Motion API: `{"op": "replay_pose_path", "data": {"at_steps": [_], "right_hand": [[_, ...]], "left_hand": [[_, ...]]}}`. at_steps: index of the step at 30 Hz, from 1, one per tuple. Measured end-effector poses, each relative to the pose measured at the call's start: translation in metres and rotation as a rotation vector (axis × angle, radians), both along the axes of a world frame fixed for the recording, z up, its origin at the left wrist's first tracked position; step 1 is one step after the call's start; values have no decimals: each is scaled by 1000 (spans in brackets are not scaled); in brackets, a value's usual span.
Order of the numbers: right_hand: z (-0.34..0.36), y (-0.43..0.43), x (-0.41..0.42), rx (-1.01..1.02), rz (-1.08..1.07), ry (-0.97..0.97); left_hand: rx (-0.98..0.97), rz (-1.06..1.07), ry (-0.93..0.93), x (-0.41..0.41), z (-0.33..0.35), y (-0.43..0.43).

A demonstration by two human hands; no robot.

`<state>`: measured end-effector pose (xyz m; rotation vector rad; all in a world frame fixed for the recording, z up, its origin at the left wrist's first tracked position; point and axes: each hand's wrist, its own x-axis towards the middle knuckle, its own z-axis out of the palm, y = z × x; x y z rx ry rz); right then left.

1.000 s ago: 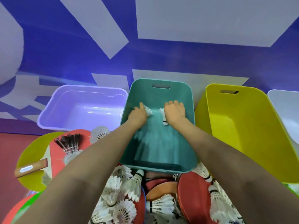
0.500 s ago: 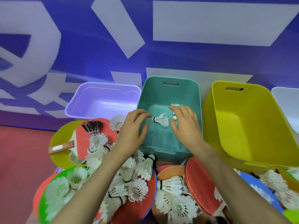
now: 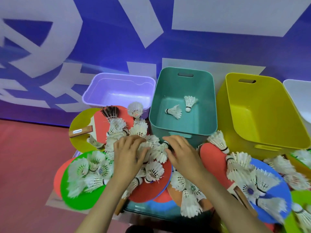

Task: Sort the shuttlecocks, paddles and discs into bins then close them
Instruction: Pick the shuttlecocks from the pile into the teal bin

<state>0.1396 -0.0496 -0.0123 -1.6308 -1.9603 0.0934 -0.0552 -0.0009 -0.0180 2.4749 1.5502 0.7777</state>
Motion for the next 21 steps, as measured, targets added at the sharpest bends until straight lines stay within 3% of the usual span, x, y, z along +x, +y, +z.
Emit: {"op": "replay_pose_path", "data": {"at_steps": [6,9,21], "right_hand": [[-16,5,-10,-286,-81,-76],[-17,7,-14,-386,-98,-76],[-27,5,-7,-452,-115,-15]], "left_hand": [[-67,8,224,-2,-18,0],[-66,30,141,1,-19,-2],[35,8,-238,25,26,-15]]}}
